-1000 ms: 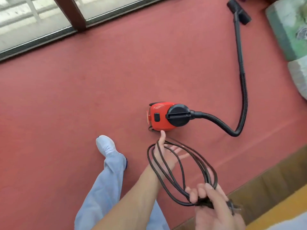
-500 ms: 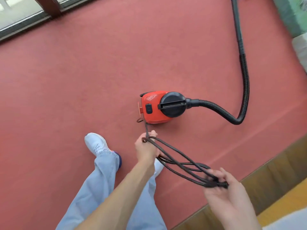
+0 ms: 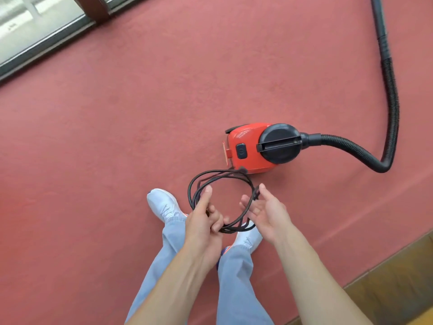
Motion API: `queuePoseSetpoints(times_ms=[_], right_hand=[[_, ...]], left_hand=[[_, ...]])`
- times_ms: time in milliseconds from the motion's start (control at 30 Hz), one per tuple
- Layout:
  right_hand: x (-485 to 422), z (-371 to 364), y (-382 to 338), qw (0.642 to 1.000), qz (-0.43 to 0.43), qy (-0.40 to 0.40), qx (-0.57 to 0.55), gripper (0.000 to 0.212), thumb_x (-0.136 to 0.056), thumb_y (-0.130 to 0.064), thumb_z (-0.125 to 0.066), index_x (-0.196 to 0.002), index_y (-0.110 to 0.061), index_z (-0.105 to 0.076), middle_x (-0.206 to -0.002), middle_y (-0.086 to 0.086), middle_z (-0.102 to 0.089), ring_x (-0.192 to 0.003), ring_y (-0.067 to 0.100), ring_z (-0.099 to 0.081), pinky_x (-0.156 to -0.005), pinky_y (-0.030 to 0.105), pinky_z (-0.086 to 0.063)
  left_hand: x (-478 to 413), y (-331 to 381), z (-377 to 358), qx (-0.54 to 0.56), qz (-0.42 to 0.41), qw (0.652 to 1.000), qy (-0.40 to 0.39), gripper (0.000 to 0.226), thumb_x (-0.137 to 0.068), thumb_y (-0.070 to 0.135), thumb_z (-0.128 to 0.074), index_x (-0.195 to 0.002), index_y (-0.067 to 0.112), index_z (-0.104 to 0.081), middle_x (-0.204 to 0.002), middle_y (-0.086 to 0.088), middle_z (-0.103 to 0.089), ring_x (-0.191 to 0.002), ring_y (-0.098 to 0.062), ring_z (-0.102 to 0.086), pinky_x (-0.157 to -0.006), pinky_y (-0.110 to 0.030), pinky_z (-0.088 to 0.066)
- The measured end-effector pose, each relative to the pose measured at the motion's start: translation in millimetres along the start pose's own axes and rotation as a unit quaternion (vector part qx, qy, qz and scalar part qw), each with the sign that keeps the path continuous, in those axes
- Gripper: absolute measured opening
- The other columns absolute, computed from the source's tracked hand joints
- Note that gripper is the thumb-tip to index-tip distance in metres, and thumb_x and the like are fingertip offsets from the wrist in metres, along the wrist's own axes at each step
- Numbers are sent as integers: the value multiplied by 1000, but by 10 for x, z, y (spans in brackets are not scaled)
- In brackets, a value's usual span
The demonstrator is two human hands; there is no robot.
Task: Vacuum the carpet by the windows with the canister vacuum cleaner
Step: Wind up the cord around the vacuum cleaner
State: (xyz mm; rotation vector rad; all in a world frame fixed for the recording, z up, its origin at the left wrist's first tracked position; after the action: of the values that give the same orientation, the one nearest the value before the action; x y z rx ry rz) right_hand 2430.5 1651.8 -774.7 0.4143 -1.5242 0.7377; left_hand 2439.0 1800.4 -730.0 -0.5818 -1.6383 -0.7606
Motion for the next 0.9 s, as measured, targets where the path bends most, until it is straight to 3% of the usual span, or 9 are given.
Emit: queuePoseSetpoints(times_ms=[133,200,300,367,433,567,667,800,900], right_hand=[[131,154,-187,955,124,162,215,28,-91,-24,-64,-75,-1,-65,-55,4,-67,-43,17,-48,-51,30,-50],[268,218,-299,893,214,240,314,34,-88,-28,-59,-60,-11,-69,-52,-1,-67,-50,24,-55,-61,36,-54],[408,281,-210,890,238,272,277,30,-85,-34,-59,-63,-17,-68,-58,-2,-69,-60,25,-64,-75,49,-57],[360,223,2,925,160,211,274,33,-83,-45,-65,-86,-13,-71,-83,12,-73,-80,29,-70,-81,52,-57],[300,100,287,953,48,124,270,69,-76,-61,-70,-109,-1,-64,-111,24,-64,-103,37,-64,-82,54,-57],[171,-118,615,954,-103,48,277,95,-59,-79,-70,-122,-10,-53,-97,9,-66,-81,25,-68,-70,42,-60],[68,-265,745,960,-171,4,220,88,-64,-81,-65,-112,-7,-55,-56,7,-54,-48,19,-50,-54,28,-52],[133,-458,758,943,-215,-95,235,92,-63,-89,-51,-83,0,-64,-52,11,-53,-45,20,-42,-56,29,-44],[134,-592,654,935,-203,-152,249,91,-70,-88,-40,-69,-1,-65,-51,11,-53,-42,22,-47,-51,27,-43]], left_hand=[[-41,55,212,97,7,995,33,59,-88,60,-58,-56,18,-32,-43,6,-14,-34,-11,-15,-52,-25,-33],[-62,43,267,122,4,991,55,59,-91,61,-54,-57,20,-28,-43,6,-13,-33,-11,-15,-54,-26,-33],[-100,22,270,136,2,988,75,56,-95,59,-46,-59,20,-28,-41,6,-15,-32,-12,-15,-57,-27,-36],[-123,0,261,135,3,988,75,56,-96,59,-45,-59,19,-28,-41,6,-15,-33,-12,-16,-59,-27,-38],[-108,-18,247,111,-2,992,65,56,-95,58,-46,-59,20,-26,-43,6,-15,-36,-12,-19,-63,-28,-40],[-11,-84,257,41,-19,998,38,58,-95,56,-48,-56,20,-25,-49,4,-17,-42,-15,-33,-71,-31,-44],[18,-99,316,-30,-54,997,38,60,-97,52,-47,-51,20,-26,-47,1,-25,-48,-17,-42,-70,-33,-42],[-67,-27,412,-185,-94,977,50,69,-98,51,-47,-37,22,-33,-51,-2,-44,-56,-18,-44,-61,-27,-37],[-93,-1,446,-273,-113,955,31,58,-96,51,-52,-47,20,-48,-57,1,-50,-57,-13,-46,-60,-22,-37]])
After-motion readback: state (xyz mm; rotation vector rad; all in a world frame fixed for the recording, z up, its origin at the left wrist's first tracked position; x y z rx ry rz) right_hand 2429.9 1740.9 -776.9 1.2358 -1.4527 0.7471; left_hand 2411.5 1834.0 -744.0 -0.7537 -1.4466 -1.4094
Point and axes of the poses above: each hand's wrist, its own x-axis away from the middle knuckle, its own z-axis out of the back of the hand, y = z × x, the point moved 7 cm from there along -x, towards the middle knuckle
